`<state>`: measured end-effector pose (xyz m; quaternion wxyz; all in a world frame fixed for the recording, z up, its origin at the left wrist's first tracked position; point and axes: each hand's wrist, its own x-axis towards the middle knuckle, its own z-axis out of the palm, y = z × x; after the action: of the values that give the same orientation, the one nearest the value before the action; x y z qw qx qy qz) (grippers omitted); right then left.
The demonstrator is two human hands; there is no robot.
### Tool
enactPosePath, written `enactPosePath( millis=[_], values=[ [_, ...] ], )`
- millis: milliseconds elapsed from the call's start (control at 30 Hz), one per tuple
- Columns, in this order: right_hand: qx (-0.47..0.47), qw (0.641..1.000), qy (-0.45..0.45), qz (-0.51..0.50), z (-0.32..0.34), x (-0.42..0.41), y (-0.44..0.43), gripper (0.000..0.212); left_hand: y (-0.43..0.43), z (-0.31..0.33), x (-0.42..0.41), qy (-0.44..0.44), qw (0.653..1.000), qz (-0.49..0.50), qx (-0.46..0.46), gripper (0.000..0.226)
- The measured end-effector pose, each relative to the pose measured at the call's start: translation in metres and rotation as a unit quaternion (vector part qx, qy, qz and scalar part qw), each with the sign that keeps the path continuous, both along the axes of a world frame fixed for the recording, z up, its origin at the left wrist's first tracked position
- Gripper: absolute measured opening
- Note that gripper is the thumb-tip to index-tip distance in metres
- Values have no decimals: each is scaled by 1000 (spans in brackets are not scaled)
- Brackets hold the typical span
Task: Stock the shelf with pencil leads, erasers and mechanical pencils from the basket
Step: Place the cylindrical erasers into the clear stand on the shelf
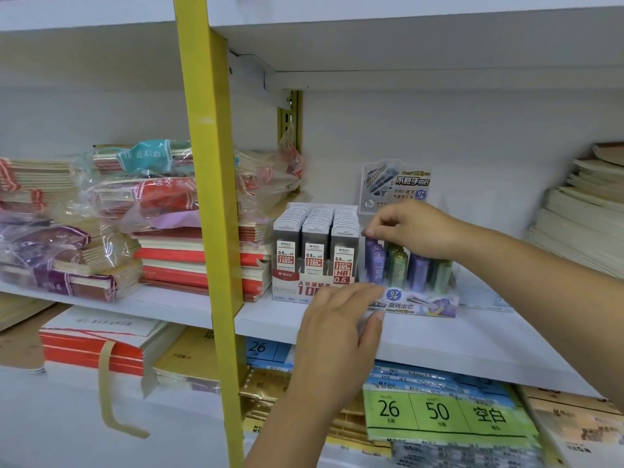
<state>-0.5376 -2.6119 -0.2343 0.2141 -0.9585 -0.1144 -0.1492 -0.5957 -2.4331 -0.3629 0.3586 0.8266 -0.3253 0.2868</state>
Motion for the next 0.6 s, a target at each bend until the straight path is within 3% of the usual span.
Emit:
enactPosePath(
  millis=[200,333,400,500,600],
  values=[
    [-29,999,18,-25,-1,-12,3,28,4,1,-2,26,999,-36,-2,38],
    [116,979,-166,-14,-4,-65,15,28,12,-2,-20,30,996,-38,-79,32],
    [195,960,-201,22,-16,-105,22,23,20,-12,-35,-1,995,-22,-100,27],
    [245,956,-137,83,-63,-159,26,18,32,-42,-55,18,998,-44,-38,26],
    [226,970,37,77,-142,-185,22,14,46,-98,-69,159,979,-82,100,29]
  ],
)
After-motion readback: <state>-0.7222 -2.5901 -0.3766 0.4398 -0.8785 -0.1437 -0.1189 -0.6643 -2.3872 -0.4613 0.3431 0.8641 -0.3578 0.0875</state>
